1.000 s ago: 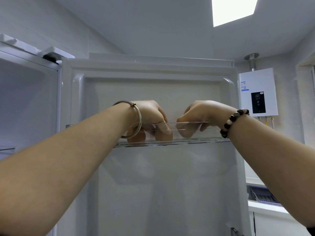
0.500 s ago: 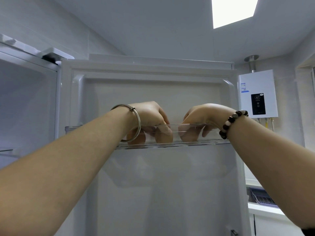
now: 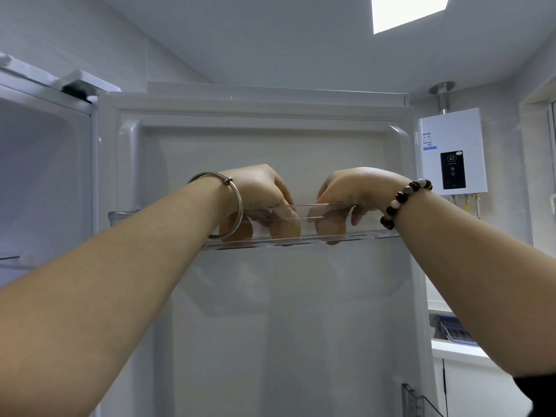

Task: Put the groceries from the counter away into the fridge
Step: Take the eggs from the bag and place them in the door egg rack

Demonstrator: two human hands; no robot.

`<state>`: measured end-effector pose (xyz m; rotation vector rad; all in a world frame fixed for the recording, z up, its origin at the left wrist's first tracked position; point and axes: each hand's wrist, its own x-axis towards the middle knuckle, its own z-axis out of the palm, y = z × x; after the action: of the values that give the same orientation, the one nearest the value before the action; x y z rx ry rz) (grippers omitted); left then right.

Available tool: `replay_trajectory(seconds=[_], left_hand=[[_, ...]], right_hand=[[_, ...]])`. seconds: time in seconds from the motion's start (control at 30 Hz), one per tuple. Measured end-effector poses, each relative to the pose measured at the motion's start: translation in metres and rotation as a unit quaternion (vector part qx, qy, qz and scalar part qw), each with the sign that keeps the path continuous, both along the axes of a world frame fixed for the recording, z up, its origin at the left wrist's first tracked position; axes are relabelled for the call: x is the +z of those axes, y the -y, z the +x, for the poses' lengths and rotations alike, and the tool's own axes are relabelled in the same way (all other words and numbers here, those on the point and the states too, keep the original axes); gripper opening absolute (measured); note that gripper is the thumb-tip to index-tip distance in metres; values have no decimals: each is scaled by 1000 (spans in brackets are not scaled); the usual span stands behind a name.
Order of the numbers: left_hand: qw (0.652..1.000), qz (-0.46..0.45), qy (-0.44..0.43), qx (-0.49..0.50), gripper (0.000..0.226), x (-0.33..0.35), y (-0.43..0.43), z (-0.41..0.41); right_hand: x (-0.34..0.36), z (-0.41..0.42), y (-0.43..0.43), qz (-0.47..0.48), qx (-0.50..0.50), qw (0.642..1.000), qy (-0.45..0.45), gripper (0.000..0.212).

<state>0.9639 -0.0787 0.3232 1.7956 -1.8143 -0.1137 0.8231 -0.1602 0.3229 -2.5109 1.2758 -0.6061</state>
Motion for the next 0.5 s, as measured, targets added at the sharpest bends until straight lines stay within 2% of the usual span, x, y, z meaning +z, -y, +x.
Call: replay_trajectory(seconds=[0.3,0.5], left_hand=[[1000,-5,-2,24,17,-2,-5,-4],[1000,-1,-6,22,14,-2,-2,-4]], right_hand=[[12,-4,-3,3,-20,997,-71,41],[8,-10,-2,7,-12,999,-47,38]])
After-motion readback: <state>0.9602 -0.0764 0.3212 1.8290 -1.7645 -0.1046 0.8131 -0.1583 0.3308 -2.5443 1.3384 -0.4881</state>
